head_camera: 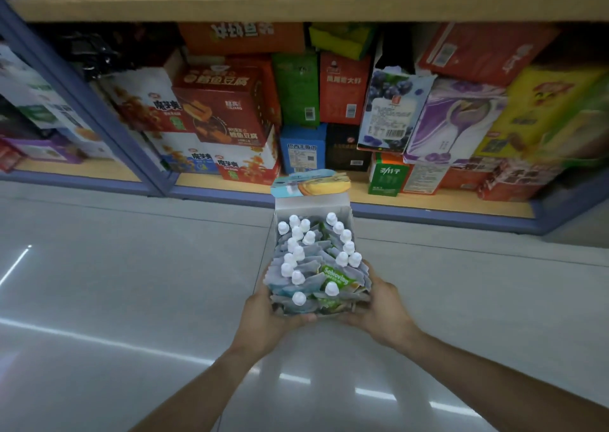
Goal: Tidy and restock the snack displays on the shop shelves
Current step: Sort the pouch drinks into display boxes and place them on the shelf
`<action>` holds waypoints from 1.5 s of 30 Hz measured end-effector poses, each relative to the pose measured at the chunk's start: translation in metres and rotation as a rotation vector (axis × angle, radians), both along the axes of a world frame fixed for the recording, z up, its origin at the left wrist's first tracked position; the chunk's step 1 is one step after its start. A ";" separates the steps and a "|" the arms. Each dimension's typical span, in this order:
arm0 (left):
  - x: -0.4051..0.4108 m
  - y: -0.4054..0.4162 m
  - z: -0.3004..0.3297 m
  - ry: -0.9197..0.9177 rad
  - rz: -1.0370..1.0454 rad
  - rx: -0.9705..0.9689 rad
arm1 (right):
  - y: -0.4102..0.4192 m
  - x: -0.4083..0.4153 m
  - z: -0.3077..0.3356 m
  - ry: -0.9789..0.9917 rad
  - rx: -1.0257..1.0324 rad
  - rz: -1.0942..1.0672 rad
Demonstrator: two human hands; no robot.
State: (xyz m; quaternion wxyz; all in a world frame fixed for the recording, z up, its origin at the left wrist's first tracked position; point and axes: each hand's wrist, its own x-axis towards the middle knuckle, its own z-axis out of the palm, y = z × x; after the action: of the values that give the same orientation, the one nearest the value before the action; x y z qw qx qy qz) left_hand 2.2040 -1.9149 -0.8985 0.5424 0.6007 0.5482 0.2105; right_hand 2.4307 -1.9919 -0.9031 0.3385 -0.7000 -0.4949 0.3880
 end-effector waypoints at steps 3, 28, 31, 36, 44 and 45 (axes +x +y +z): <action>0.013 -0.008 0.051 -0.049 -0.051 0.067 | -0.020 0.012 0.054 -0.001 0.045 -0.029; 0.272 0.083 0.403 -0.091 -0.482 0.556 | 0.002 0.233 0.423 -0.344 0.247 -0.310; 0.300 0.114 0.388 -0.063 -0.434 0.527 | 0.040 0.258 0.402 -0.319 0.243 -0.362; 0.328 0.145 0.369 -0.072 -0.336 0.523 | 0.087 0.289 0.365 -0.228 0.274 -0.452; 0.358 0.171 0.355 -0.077 -0.322 0.571 | 0.131 0.315 0.340 -0.228 0.277 -0.499; 0.359 0.170 0.356 -0.085 -0.318 0.570 | 0.131 0.312 0.342 -0.242 0.262 -0.510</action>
State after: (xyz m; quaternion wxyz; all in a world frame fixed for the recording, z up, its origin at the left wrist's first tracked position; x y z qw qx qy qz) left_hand 2.5631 -1.7449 -0.5421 0.4009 0.7972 0.3433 0.2929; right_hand 2.7426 -1.8604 -0.5611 0.4508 -0.7931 -0.3860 0.1373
